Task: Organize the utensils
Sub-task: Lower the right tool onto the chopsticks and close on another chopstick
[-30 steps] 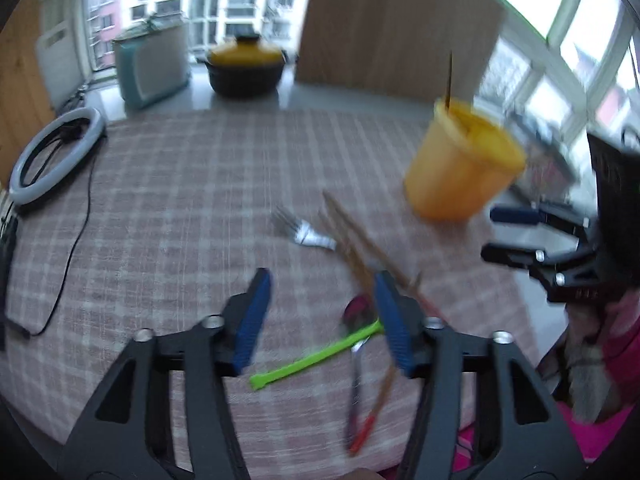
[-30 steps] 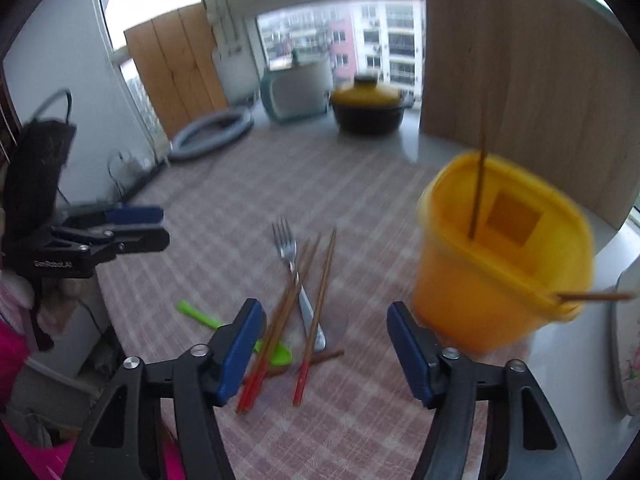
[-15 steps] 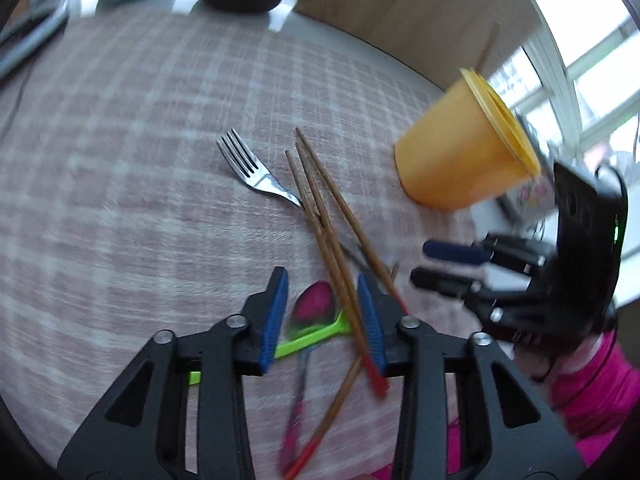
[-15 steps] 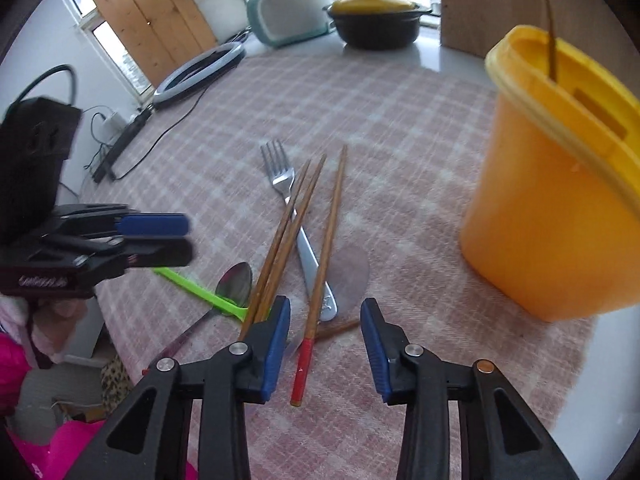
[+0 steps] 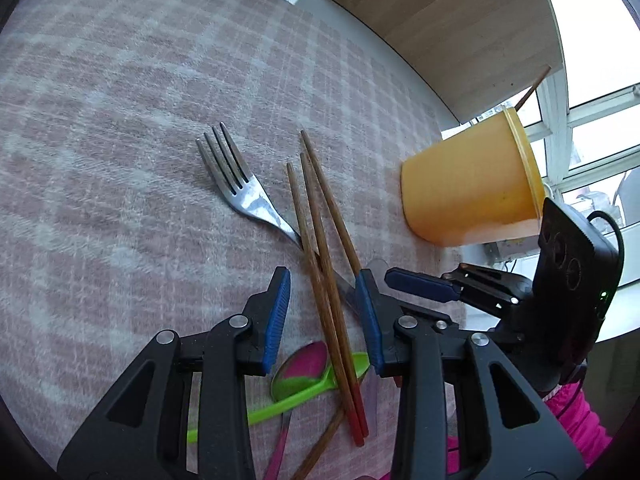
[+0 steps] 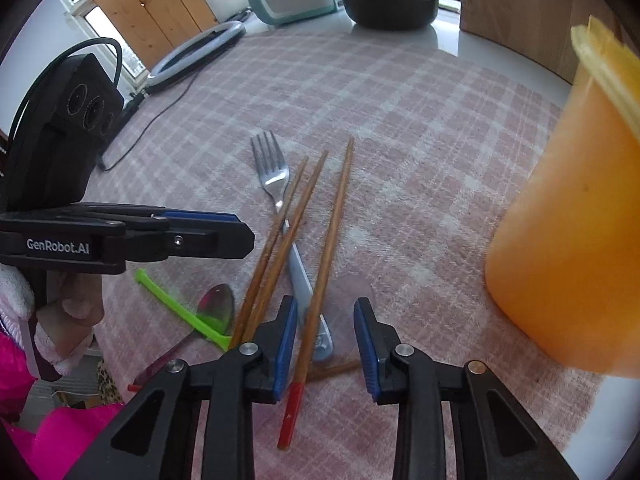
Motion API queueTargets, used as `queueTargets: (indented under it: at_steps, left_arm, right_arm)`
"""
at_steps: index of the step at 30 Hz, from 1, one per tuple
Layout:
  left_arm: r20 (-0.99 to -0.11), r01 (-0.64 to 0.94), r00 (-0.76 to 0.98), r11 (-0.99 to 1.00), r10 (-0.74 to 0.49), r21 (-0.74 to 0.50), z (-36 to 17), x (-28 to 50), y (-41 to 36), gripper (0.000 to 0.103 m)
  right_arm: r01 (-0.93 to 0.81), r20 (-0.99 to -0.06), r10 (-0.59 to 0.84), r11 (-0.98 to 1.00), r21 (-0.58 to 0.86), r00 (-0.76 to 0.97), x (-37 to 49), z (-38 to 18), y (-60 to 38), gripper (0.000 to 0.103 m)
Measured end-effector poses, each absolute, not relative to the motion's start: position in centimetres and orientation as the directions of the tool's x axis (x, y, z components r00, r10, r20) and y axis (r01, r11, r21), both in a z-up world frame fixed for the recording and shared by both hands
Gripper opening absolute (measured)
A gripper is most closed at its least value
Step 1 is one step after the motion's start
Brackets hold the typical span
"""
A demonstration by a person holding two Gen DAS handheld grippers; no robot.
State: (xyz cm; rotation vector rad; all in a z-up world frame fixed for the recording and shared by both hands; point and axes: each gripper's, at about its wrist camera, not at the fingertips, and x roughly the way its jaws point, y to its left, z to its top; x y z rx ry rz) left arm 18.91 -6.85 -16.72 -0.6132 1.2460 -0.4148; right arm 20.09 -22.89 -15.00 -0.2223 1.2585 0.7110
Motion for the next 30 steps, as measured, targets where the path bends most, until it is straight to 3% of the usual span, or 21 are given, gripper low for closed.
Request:
queueTargets:
  at_steps: [5,7,9,30]
  left_arm:
    - [-0.754,-0.029,0.253,0.774,-0.607,-0.632,-17.6,19.7,-7.7,0.019]
    - [-0.761,-0.026,0.25,0.781,-0.599,-0.624,-17.9,19.8,-8.0,0.008]
    - [-0.764,-0.029,0.251,0.784,-0.595,-0.62,-18.1,19.7,-8.2,0.006]
    - [-0.789,-0.058,0.302,0.816,-0.535,-0.576,-17.2,17.3,-2.8,0.001]
  right_arm:
    - [-0.602,-0.922,0.373,0.762,0.238,0.108,20.4,-15.3,-22.6,0.028]
    - [-0.607,-0.923,0.371,0.758,0.239,0.1,20.5,-15.4,-22.3,0.027]
    - [-0.607,-0.923,0.373,0.756,0.244,0.093,20.7,-15.5,-22.1,0.027]
    - [-0.56,-0.938,0.329,0.799,0.219,0.104,23.4,-15.6,-20.6,0.022]
